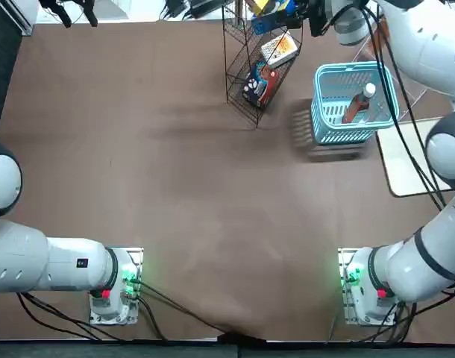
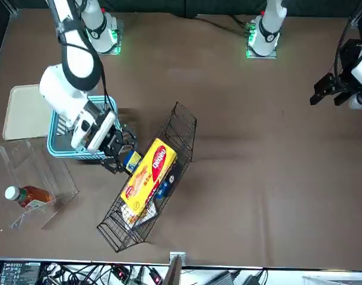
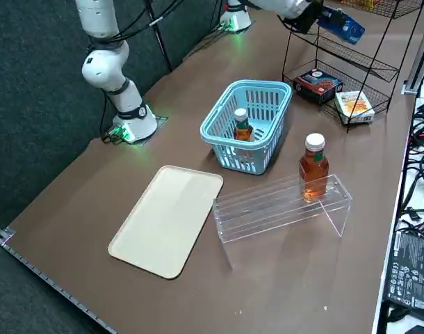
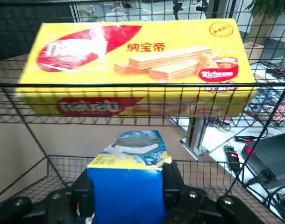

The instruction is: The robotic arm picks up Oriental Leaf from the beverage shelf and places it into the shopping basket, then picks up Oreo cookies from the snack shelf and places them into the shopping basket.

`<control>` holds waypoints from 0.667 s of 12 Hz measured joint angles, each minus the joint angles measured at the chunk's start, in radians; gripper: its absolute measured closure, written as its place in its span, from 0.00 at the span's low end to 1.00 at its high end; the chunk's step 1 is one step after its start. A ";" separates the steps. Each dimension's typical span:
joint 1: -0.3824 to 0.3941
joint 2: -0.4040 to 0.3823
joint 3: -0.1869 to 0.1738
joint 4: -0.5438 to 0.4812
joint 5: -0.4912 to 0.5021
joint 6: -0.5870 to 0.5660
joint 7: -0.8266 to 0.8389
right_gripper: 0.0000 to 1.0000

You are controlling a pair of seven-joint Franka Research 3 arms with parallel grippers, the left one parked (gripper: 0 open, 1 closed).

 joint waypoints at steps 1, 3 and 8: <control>0.000 -0.029 -0.002 -0.029 0.000 0.001 0.000 0.35; 0.000 -0.091 -0.007 -0.096 0.000 0.001 0.000 0.35; -0.023 -0.261 -0.012 -0.272 0.000 0.000 -0.001 0.35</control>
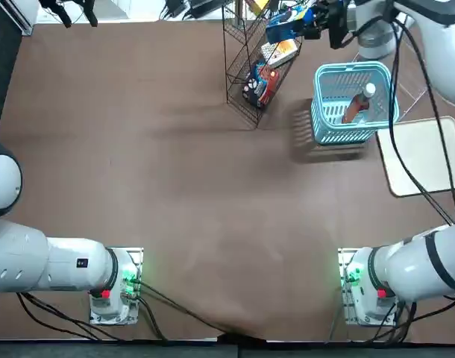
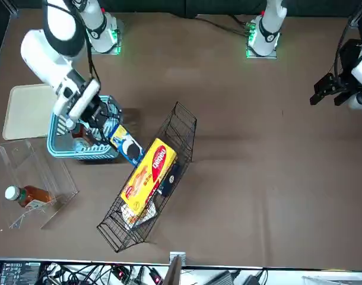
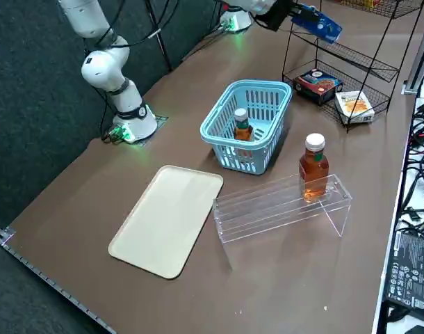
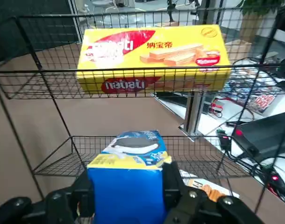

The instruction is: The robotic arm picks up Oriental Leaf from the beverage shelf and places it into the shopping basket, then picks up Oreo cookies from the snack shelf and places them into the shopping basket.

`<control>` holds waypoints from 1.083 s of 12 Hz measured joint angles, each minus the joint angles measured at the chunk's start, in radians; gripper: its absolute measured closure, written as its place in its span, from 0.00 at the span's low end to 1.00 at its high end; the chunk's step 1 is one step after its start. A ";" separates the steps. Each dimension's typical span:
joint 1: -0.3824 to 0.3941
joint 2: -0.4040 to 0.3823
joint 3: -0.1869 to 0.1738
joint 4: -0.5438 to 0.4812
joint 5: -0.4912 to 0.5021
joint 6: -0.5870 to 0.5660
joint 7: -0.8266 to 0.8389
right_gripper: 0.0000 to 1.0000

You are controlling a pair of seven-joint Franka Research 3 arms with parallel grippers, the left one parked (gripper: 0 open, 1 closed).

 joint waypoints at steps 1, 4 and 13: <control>-0.008 -0.033 0.000 -0.028 0.000 -0.002 0.000 0.35; -0.044 -0.156 -0.001 -0.121 0.000 -0.021 -0.002 0.35; -0.243 -0.218 -0.004 -0.149 -0.211 -0.253 0.047 0.41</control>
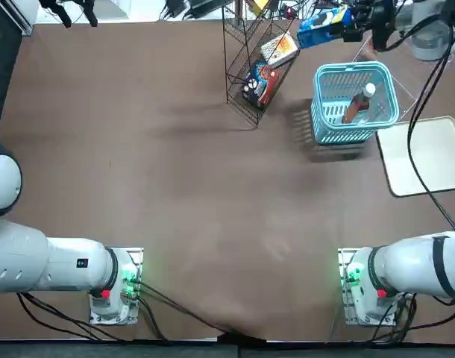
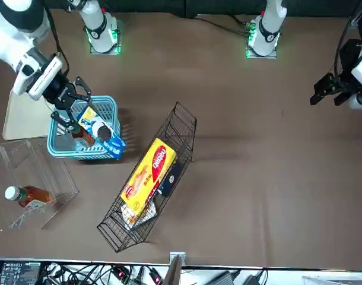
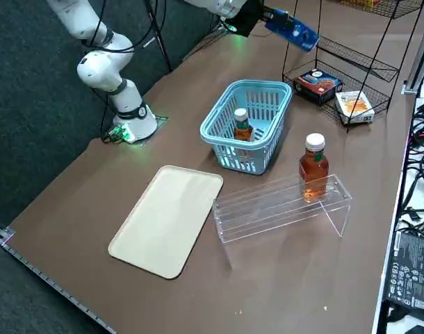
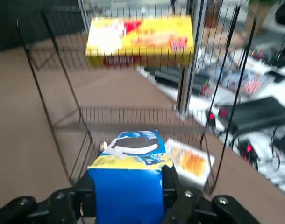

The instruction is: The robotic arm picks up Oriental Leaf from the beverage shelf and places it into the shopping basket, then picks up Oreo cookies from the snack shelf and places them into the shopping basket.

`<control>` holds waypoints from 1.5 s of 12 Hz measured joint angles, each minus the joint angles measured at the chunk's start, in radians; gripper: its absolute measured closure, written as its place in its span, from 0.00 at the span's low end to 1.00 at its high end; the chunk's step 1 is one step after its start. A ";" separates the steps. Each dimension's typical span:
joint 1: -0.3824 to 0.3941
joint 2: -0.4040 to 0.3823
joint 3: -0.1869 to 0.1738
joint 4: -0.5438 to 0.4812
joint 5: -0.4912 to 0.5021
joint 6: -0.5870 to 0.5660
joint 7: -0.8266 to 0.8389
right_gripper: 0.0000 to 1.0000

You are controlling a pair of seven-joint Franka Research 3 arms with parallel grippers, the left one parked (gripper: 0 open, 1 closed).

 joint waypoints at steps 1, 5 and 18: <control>-0.017 -0.006 0.000 0.006 -0.071 -0.024 0.053 0.41; -0.088 -0.042 0.000 0.066 -0.306 -0.176 0.267 0.41; -0.122 -0.058 0.176 0.273 -0.998 -0.547 1.372 0.41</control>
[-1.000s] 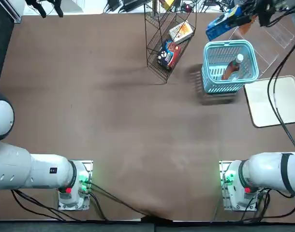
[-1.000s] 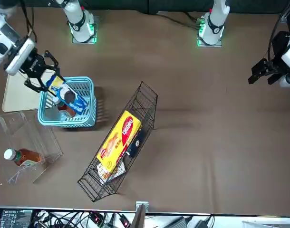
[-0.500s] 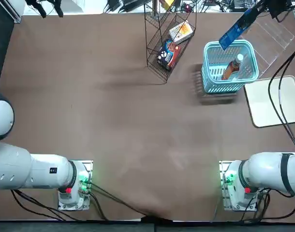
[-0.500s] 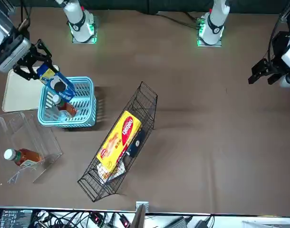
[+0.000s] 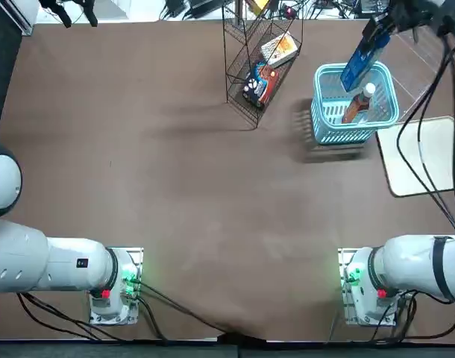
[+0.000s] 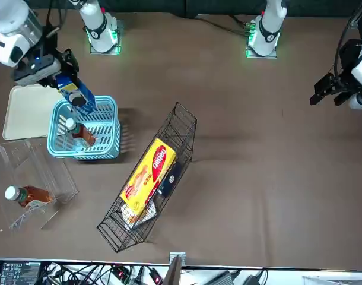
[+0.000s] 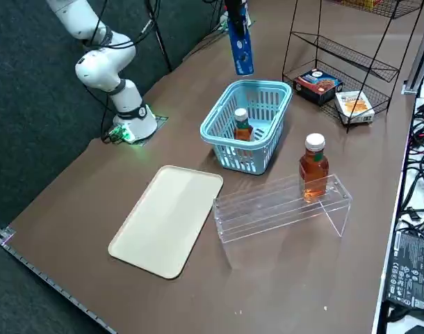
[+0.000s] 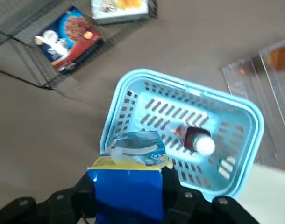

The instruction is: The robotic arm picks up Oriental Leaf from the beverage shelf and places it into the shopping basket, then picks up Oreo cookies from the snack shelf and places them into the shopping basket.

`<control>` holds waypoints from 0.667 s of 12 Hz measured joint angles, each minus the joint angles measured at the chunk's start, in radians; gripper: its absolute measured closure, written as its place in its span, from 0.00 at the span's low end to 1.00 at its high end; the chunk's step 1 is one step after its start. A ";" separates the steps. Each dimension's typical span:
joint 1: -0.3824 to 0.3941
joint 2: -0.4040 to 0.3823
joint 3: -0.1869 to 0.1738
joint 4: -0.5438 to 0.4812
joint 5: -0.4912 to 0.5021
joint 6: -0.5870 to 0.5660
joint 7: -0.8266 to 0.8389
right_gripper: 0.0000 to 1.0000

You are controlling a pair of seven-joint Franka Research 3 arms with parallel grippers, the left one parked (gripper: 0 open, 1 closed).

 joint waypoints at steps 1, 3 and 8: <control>0.000 0.002 0.016 -0.001 -0.020 -0.010 0.061 0.41; 0.000 0.013 0.030 -0.008 -0.039 -0.027 0.151 0.41; -0.003 0.072 0.029 -0.018 -0.060 0.003 0.246 0.42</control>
